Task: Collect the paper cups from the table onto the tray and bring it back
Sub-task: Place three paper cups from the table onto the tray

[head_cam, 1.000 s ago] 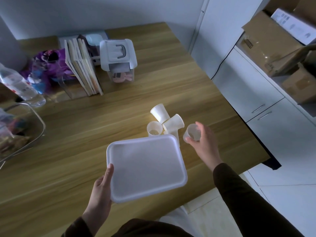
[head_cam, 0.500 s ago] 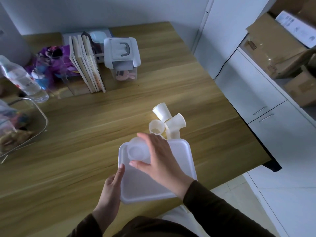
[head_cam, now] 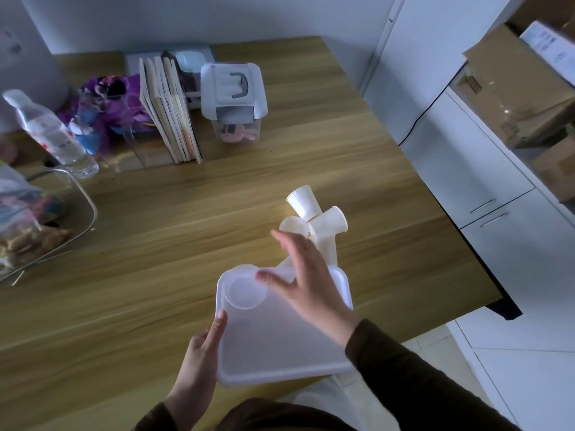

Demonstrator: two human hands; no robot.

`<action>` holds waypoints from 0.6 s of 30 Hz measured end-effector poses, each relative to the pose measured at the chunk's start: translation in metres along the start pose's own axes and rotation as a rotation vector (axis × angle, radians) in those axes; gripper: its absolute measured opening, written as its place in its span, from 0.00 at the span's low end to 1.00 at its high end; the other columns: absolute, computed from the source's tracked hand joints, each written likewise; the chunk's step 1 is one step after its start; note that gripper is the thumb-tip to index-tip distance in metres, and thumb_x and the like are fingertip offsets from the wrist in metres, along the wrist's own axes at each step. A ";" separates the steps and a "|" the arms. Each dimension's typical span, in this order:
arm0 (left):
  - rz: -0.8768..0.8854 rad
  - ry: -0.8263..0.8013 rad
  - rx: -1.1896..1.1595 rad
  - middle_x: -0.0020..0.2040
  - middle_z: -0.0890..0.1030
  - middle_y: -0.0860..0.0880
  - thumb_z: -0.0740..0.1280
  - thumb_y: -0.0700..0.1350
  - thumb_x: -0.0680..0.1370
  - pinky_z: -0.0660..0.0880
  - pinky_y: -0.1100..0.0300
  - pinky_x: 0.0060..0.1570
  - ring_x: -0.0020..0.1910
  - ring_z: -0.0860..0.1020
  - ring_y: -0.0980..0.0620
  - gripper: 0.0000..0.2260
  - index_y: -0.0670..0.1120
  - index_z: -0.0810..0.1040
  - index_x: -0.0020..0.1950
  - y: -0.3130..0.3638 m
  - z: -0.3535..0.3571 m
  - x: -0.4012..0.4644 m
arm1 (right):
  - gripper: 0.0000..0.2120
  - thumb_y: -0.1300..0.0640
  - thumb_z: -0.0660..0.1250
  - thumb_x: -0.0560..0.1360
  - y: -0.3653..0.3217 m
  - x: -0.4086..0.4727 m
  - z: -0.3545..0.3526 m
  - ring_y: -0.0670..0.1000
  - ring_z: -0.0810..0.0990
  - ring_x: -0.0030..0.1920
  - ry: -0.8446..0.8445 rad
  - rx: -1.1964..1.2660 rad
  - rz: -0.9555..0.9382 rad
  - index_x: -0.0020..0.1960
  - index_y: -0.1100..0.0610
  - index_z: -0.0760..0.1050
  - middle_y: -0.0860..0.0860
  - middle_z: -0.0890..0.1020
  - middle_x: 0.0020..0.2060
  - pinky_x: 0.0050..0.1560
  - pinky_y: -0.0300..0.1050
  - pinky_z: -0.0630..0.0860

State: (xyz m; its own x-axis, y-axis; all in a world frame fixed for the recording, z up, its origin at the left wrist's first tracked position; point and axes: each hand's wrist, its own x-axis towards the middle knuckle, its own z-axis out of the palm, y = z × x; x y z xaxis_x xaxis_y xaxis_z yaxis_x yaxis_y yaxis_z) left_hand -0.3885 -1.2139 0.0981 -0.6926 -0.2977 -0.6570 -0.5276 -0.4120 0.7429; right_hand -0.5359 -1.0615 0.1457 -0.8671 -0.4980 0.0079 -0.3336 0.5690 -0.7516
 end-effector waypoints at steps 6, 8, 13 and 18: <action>-0.054 -0.006 -0.025 0.53 0.90 0.39 0.60 0.57 0.84 0.79 0.40 0.64 0.53 0.89 0.40 0.25 0.40 0.90 0.54 -0.008 -0.009 -0.003 | 0.34 0.46 0.74 0.74 0.064 0.069 -0.017 0.56 0.69 0.66 0.038 -0.221 0.204 0.75 0.56 0.68 0.53 0.75 0.68 0.66 0.45 0.65; -0.060 -0.005 -0.029 0.53 0.90 0.39 0.61 0.58 0.81 0.79 0.39 0.65 0.53 0.89 0.40 0.25 0.41 0.90 0.53 -0.011 -0.011 -0.003 | 0.37 0.47 0.74 0.74 0.075 0.084 -0.014 0.57 0.67 0.69 -0.035 -0.305 0.202 0.77 0.57 0.65 0.55 0.72 0.71 0.66 0.44 0.63; -0.057 -0.007 -0.037 0.53 0.90 0.39 0.63 0.61 0.76 0.79 0.38 0.65 0.54 0.89 0.39 0.26 0.42 0.91 0.52 -0.017 -0.010 -0.002 | 0.44 0.46 0.75 0.71 0.086 0.101 0.003 0.59 0.66 0.72 -0.231 -0.452 0.173 0.81 0.56 0.59 0.56 0.69 0.74 0.70 0.48 0.66; -0.071 -0.003 -0.041 0.54 0.90 0.39 0.64 0.61 0.76 0.79 0.38 0.65 0.54 0.89 0.38 0.26 0.42 0.90 0.53 -0.020 -0.009 -0.002 | 0.37 0.49 0.74 0.73 0.085 0.101 0.004 0.58 0.70 0.69 -0.183 -0.410 0.146 0.78 0.55 0.65 0.56 0.74 0.70 0.64 0.48 0.69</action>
State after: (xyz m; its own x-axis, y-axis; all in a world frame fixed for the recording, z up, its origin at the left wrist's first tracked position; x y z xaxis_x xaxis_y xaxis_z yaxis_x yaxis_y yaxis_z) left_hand -0.3718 -1.2131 0.0834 -0.6554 -0.2638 -0.7077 -0.5552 -0.4671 0.6882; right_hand -0.6503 -1.0656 0.0802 -0.8488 -0.4797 -0.2222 -0.3637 0.8349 -0.4132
